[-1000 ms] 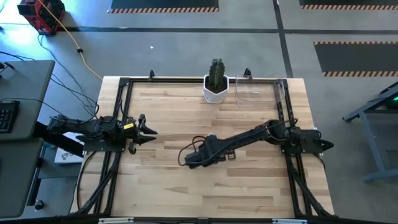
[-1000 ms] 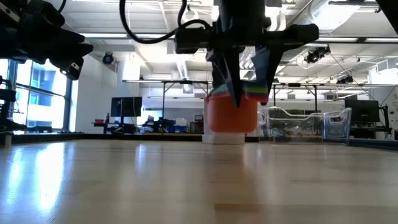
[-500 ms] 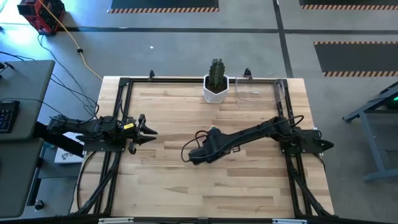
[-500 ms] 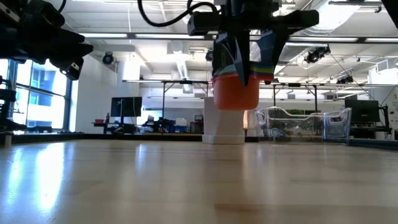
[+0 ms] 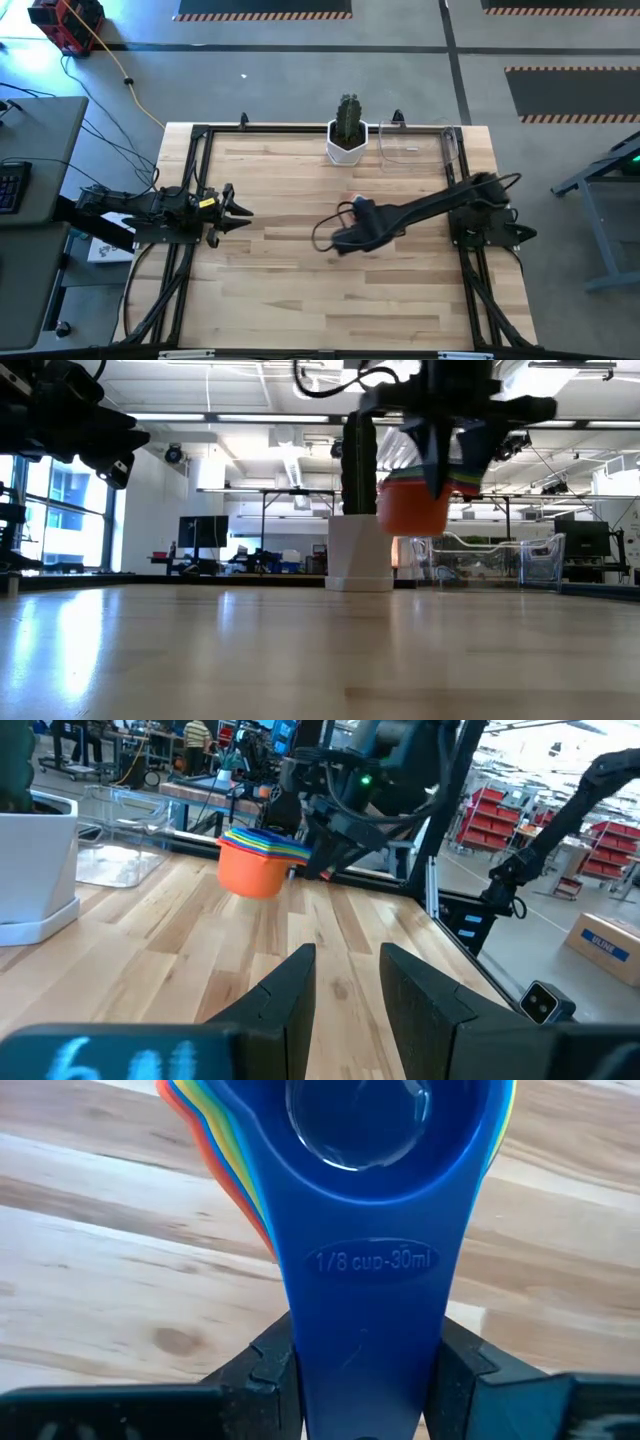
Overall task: Nest measuring cups in basket
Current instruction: Put the measuring cups into the transparent bin
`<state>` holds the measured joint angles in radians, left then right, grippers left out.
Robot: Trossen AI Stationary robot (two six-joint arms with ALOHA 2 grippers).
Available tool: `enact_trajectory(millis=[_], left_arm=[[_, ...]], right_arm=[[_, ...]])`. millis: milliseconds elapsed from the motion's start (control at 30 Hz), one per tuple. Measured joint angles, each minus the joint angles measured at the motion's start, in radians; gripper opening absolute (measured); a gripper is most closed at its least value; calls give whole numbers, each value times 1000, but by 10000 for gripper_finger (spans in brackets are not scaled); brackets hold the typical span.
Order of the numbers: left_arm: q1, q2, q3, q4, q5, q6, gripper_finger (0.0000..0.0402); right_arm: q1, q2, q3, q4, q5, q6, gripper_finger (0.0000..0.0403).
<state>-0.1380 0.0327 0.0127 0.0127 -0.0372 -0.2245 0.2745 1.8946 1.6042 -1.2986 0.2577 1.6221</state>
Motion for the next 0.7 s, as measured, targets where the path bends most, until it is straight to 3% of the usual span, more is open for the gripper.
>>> enact_trajectory(millis=[700], left_arm=[[0, 0, 0, 0, 0, 0, 103]], right_arm=[[-67, -630, -575, 69, 109, -88, 122]])
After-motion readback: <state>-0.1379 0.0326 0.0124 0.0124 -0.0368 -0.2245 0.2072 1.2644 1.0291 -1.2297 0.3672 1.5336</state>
